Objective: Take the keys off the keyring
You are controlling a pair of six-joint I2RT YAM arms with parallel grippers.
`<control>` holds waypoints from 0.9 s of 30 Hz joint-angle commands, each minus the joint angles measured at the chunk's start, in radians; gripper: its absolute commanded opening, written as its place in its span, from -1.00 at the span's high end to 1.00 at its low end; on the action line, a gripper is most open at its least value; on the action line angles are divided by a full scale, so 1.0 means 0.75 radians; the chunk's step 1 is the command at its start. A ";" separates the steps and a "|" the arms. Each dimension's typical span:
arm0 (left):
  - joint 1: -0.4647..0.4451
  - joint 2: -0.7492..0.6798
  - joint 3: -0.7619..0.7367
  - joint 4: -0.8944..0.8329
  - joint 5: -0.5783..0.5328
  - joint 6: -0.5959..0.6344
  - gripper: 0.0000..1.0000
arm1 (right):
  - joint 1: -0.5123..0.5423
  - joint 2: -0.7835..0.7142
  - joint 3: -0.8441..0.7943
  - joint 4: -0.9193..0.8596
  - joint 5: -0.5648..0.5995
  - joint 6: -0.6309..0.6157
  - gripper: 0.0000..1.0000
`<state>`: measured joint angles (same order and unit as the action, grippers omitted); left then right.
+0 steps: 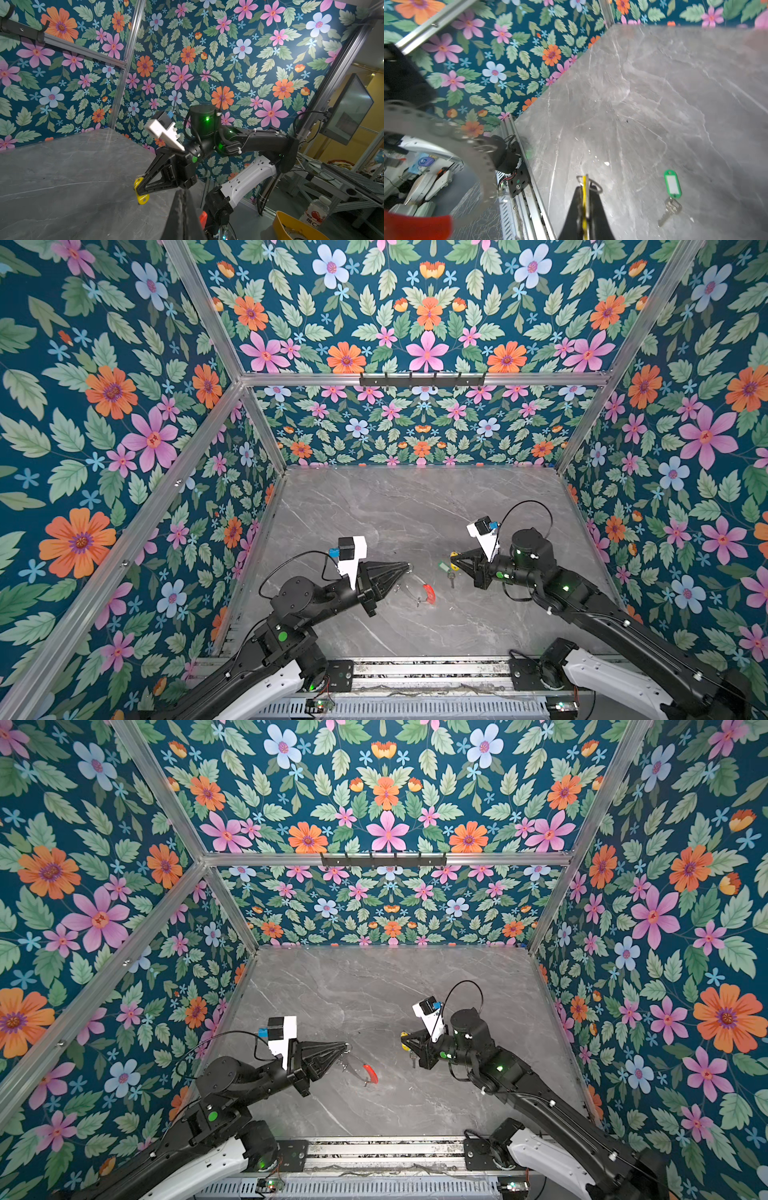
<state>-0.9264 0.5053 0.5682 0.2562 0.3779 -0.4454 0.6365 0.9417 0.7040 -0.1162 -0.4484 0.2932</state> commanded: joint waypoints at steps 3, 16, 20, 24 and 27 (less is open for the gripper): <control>0.000 0.003 -0.005 0.007 -0.021 -0.009 1.00 | -0.029 0.282 -0.094 0.231 -0.159 0.131 1.00; 0.000 0.016 -0.033 0.053 -0.011 -0.028 1.00 | 0.081 0.900 0.050 0.278 -0.079 0.120 1.00; 0.000 0.016 -0.034 0.053 -0.006 -0.028 1.00 | 0.103 0.990 0.081 0.284 -0.026 0.122 0.99; 0.000 0.011 -0.036 0.055 -0.003 -0.030 1.00 | 0.104 1.032 0.105 0.268 0.012 0.127 0.97; 0.000 0.005 -0.038 0.053 0.001 -0.032 1.00 | 0.103 1.050 0.115 0.261 0.031 0.132 0.81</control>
<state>-0.9264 0.5129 0.5392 0.2546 0.3691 -0.4683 0.7139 1.7176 0.7845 0.0784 -0.4732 0.3893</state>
